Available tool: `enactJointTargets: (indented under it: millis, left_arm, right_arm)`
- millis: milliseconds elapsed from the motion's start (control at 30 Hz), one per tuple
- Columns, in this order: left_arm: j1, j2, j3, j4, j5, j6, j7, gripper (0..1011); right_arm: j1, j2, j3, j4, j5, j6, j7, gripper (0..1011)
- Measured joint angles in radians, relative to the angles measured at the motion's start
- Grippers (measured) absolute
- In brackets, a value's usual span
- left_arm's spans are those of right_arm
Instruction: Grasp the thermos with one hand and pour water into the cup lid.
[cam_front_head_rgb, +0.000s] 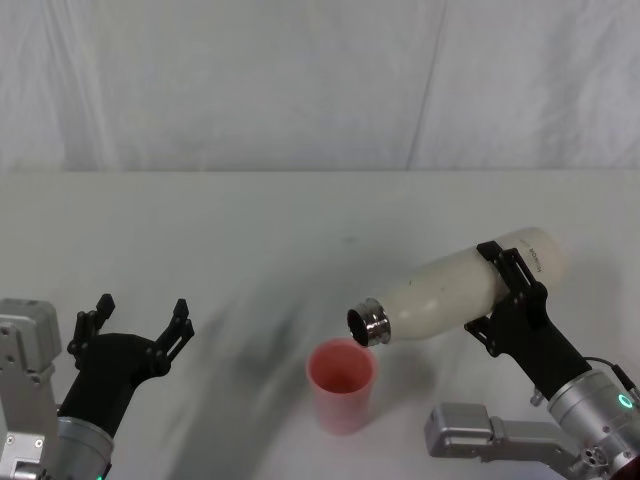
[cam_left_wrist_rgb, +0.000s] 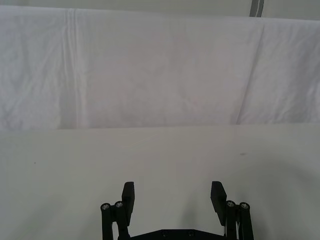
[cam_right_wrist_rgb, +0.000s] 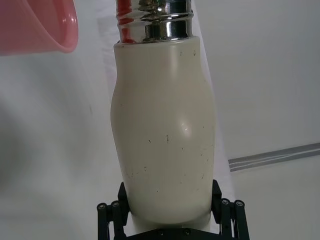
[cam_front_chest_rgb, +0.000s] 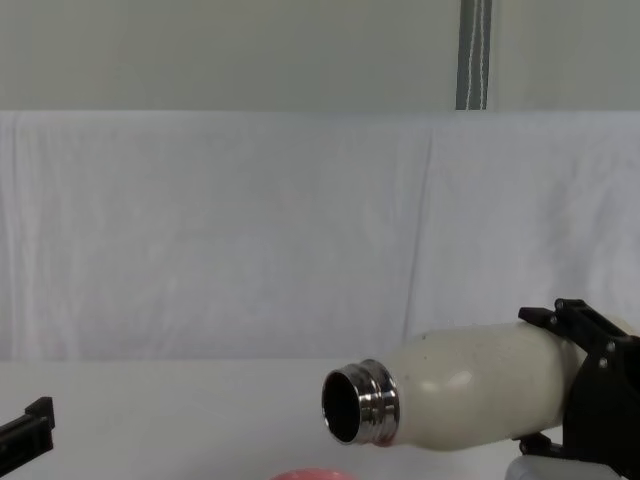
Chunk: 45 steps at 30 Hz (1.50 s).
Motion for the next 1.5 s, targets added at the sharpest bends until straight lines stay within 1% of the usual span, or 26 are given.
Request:
enactJointTargets:
  millis: [667,1500]
  left_arm:
    - [0.000,0.000,0.000,0.000,0.000,0.000,0.000,1001]
    - [0.000,0.000,0.000,0.000,0.000,0.000,0.000,1001]
  right_arm:
    - [0.004,0.007,-0.005,-0.005,-0.010,0.004,-0.001,953]
    - [0.024,0.011,-0.017,0.001,-0.024,0.004,-0.001,953]
